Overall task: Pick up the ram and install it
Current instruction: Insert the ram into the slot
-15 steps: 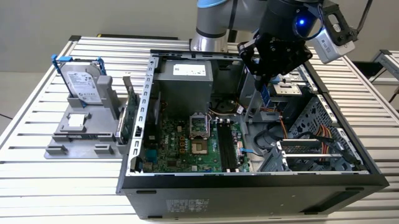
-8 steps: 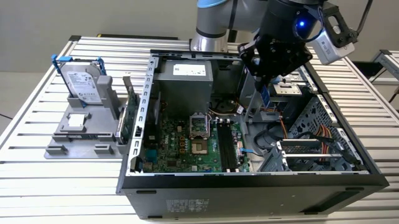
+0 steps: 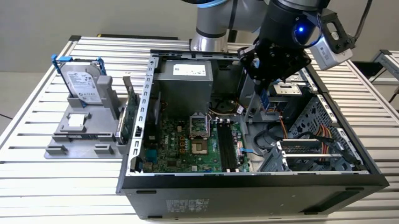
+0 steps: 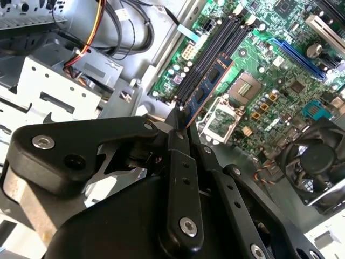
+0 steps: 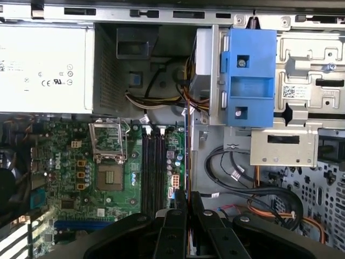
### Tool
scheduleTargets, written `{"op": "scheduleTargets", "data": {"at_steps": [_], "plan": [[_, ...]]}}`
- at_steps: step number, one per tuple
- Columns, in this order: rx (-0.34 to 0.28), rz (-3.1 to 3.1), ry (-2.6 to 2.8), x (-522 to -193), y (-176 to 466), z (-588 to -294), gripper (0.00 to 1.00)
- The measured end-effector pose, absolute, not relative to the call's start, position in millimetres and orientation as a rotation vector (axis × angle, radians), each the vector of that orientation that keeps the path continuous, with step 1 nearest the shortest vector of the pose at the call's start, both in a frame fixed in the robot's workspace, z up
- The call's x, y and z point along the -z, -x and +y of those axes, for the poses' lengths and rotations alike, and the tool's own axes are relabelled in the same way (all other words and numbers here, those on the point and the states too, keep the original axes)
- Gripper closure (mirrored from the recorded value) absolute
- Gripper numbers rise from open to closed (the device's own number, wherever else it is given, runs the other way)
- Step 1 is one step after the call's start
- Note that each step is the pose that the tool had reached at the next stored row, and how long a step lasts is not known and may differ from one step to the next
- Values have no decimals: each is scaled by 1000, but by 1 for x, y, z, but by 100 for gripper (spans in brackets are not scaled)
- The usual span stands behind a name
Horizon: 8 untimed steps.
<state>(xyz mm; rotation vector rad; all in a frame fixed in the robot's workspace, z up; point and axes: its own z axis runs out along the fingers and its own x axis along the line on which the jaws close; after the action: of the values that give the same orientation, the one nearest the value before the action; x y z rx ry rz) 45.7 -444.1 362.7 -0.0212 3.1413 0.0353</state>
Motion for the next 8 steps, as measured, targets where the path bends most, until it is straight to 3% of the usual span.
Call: {"op": "scheduleTargets", "data": {"at_steps": [8], "plan": [[-36,3142,21,-358,-46,-444,100]]}}
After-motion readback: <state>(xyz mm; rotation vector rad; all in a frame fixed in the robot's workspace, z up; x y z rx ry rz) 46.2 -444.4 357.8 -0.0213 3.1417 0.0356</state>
